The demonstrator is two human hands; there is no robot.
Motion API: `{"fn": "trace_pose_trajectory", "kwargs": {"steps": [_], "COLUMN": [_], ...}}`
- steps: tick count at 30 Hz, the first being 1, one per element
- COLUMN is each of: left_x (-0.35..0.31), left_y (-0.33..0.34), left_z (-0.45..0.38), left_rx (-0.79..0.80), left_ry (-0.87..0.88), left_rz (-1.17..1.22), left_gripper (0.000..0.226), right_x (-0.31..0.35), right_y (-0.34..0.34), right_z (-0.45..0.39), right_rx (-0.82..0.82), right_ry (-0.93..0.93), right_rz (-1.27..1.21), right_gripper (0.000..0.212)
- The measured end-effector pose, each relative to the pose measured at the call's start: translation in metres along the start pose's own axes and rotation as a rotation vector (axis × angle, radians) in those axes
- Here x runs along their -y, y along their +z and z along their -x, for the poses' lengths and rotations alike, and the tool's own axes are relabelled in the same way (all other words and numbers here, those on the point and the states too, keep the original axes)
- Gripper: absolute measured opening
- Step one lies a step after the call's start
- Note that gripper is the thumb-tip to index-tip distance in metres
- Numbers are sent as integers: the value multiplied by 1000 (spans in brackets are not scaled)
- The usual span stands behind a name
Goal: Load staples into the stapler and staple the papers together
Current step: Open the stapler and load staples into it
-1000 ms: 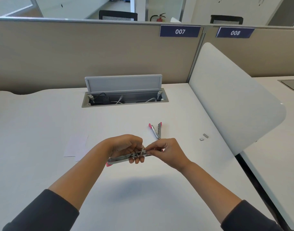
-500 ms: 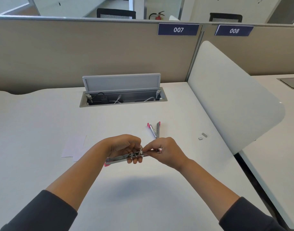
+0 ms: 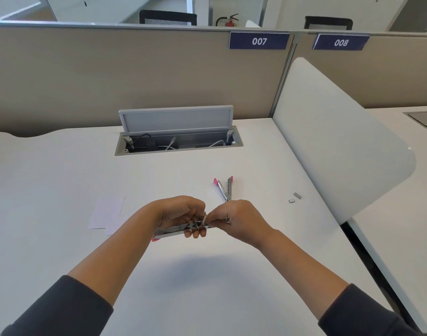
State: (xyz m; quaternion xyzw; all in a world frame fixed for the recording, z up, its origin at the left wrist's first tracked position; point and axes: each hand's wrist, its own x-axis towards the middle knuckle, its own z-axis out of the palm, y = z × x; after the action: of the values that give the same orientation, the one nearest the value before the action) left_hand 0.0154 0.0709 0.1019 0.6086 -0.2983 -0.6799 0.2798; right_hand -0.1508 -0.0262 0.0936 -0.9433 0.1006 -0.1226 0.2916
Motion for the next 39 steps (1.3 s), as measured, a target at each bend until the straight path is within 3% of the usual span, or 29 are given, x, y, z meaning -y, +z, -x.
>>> {"fn": "trace_pose_trajectory", "kwargs": {"steps": [9,14,17,21,25,39], "left_x": [-5,-10,-16,-33,-46,-19], "left_y": [1,0,3,11,15,-1], "left_z": [5,11,15,18,21,24], "left_rx": [-39,-103,-165,-226,-242,-297], "left_ry": [-4,-9,-39,-151,-254,-98], "left_rz": [-9,-42,-181,-436,-581,-319], "left_gripper": [36,34,49,20,19,24], "right_x": [-1,-16,-28,-28,-17,-17], "right_y": [4,8,18,39,54,35], "right_z": [-2,8,17,21,15,3], "right_rx": [29,-52,-4,-58,-98,-225], "right_ry": [3,284,459,581,596,561], "right_rz": [-7,-285,-417,-653,-813,-884], "right_gripper": [18,40,45,32,28,24]}}
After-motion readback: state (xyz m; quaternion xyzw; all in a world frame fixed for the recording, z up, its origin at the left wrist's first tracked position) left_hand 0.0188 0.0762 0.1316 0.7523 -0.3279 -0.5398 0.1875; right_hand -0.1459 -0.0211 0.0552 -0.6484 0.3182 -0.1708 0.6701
